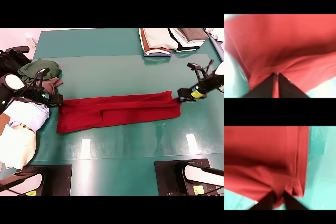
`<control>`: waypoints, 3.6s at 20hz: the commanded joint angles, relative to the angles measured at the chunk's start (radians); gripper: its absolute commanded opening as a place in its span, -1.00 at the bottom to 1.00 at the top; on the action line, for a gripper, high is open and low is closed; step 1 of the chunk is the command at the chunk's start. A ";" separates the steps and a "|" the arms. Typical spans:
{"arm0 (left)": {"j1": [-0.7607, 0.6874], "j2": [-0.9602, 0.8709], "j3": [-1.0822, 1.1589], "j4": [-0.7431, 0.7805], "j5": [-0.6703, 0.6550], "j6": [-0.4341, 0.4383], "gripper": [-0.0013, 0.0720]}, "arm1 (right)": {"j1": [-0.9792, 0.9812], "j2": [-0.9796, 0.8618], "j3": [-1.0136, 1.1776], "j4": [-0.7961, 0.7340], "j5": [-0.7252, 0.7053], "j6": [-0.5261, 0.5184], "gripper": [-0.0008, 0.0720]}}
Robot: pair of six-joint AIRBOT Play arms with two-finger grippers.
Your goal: Fold the shirts.
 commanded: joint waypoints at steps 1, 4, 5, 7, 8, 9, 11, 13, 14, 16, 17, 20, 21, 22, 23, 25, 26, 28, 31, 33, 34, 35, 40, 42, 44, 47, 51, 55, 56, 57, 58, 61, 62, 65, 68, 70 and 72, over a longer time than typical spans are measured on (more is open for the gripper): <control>-0.001 -0.067 0.051 -0.019 0.058 -0.050 0.54 | -0.021 -0.142 0.128 0.157 -0.034 -0.029 -0.05; -0.001 -0.063 0.071 -0.055 0.039 -0.052 0.51 | -0.063 -0.204 0.200 0.224 0.037 -0.103 0.32; -0.001 -0.063 0.072 -0.085 0.034 -0.049 0.05 | -0.082 -0.208 0.198 0.224 0.053 -0.132 0.34; -0.013 -0.063 0.072 -0.129 0.026 -0.014 -0.89 | -0.138 -0.197 0.152 0.224 0.052 -0.167 0.36; -0.030 -0.064 0.072 -0.133 0.027 -0.014 -0.89 | -0.175 -0.187 0.111 0.225 0.040 -0.177 0.45; -0.061 -0.064 0.072 -0.134 0.034 -0.015 -0.89 | -0.219 -0.184 0.067 0.225 0.032 -0.183 0.47; -0.148 -0.067 0.071 -0.137 0.101 -0.064 -0.89 | -0.299 -0.204 -0.017 0.229 0.026 -0.193 0.47; -0.249 -0.074 0.072 -0.144 0.203 -0.117 -0.89 | -0.342 -0.244 -0.087 0.304 0.023 -0.260 0.47; -0.299 -0.081 0.072 -0.146 0.250 -0.130 -0.89 | -0.348 -0.264 -0.114 0.360 0.016 -0.287 0.46; -0.391 -0.109 0.073 -0.154 0.327 -0.153 -0.89 | -0.332 -0.294 -0.159 0.457 -0.030 -0.317 0.44; -0.429 -0.132 0.074 -0.166 0.362 -0.158 -0.89 | -0.311 -0.304 -0.164 0.471 -0.053 -0.323 0.42; -0.499 -0.243 0.142 -0.207 0.364 -0.157 -0.89 | -0.221 -0.310 -0.142 0.483 -0.089 -0.351 -0.38; -0.521 -0.288 0.183 -0.208 0.358 -0.157 -0.89 | -0.192 -0.305 -0.118 0.483 -0.084 -0.351 -0.93; -0.540 -0.329 0.222 -0.211 0.354 -0.157 -0.89 | -0.171 -0.288 -0.094 0.484 -0.076 -0.351 -0.94; -0.558 -0.372 0.266 -0.212 0.347 -0.157 -0.89 | -0.153 -0.257 -0.061 0.486 -0.065 -0.350 -0.94; -0.584 -0.449 0.339 -0.212 0.325 -0.156 -0.89 | -0.120 -0.179 0.020 0.513 -0.018 -0.345 -0.94; -0.590 -0.479 0.363 -0.214 0.314 -0.157 -0.89 | -0.108 -0.139 0.062 0.560 0.021 -0.344 -0.94; -0.594 -0.522 0.388 -0.227 0.311 -0.157 -0.89 | -0.078 -0.057 0.145 0.650 0.068 -0.288 -0.94; -0.594 -0.549 0.400 -0.236 0.325 -0.157 -0.89 | 0.002 0.035 0.243 0.669 0.067 -0.219 -0.94; -0.594 -0.555 0.400 -0.237 0.336 -0.157 -0.89 | 0.069 0.069 0.291 0.669 0.066 -0.182 -0.94; -0.594 -0.557 0.400 -0.236 0.337 -0.157 -0.89 | 0.103 0.080 0.310 0.669 0.060 -0.164 -0.94; -0.594 -0.557 0.400 -0.236 0.337 -0.157 -0.89 | 0.135 0.087 0.325 0.669 0.050 -0.143 -0.94; -0.538 -0.541 0.481 -0.237 0.244 -0.157 -0.89 | 0.288 0.088 0.359 0.669 0.007 -0.081 -0.94; -0.473 -0.476 0.510 -0.187 0.206 -0.157 -0.89 | 0.357 0.087 0.357 0.669 -0.014 -0.056 -0.94; -0.380 -0.369 0.510 -0.116 0.186 -0.156 -0.89 | 0.447 0.075 0.357 0.670 -0.053 -0.056 -0.94; -0.216 -0.180 0.510 -0.003 0.140 -0.153 -0.89 | 0.658 0.007 0.357 0.672 -0.174 -0.056 -0.91; -0.051 0.034 0.510 0.100 0.130 -0.153 -0.89 | 0.982 -0.163 0.365 0.745 -0.559 -0.125 -0.17; -0.020 0.107 0.510 0.103 0.082 -0.134 -0.89 | 1.005 -0.244 0.414 0.704 -0.577 -0.127 -0.12; -0.020 0.106 0.510 0.089 0.064 -0.133 -0.89 | 0.969 -0.234 0.405 0.658 -0.532 -0.123 -0.12; -0.020 0.106 0.505 0.068 0.051 -0.123 -0.89 | 0.922 -0.212 0.376 0.609 -0.481 -0.105 -0.12; -0.020 0.106 0.500 0.056 0.046 -0.121 -0.89 | 0.870 -0.182 0.333 0.563 -0.441 -0.091 -0.13; -0.020 0.104 0.499 0.027 0.061 -0.118 -0.89 | 0.679 -0.089 0.157 0.394 -0.324 -0.037 -0.12; -0.020 0.104 0.499 0.026 0.068 -0.118 -0.89 | 0.617 -0.072 0.098 0.361 -0.308 -0.018 -0.05; -0.037 0.104 0.499 0.014 0.078 -0.104 -0.89 | 0.440 -0.093 -0.034 0.368 -0.297 0.007 0.74; -0.119 0.103 0.488 0.019 0.121 -0.067 -0.89 | 0.367 -0.190 -0.073 0.488 -0.296 0.000 0.74; -0.163 0.104 0.470 0.023 0.155 -0.066 -0.89 | 0.386 -0.271 -0.040 0.531 -0.296 -0.016 0.73; -0.189 0.100 0.455 0.023 0.162 -0.067 -0.89 | 0.432 -0.352 0.019 0.573 -0.293 -0.017 0.72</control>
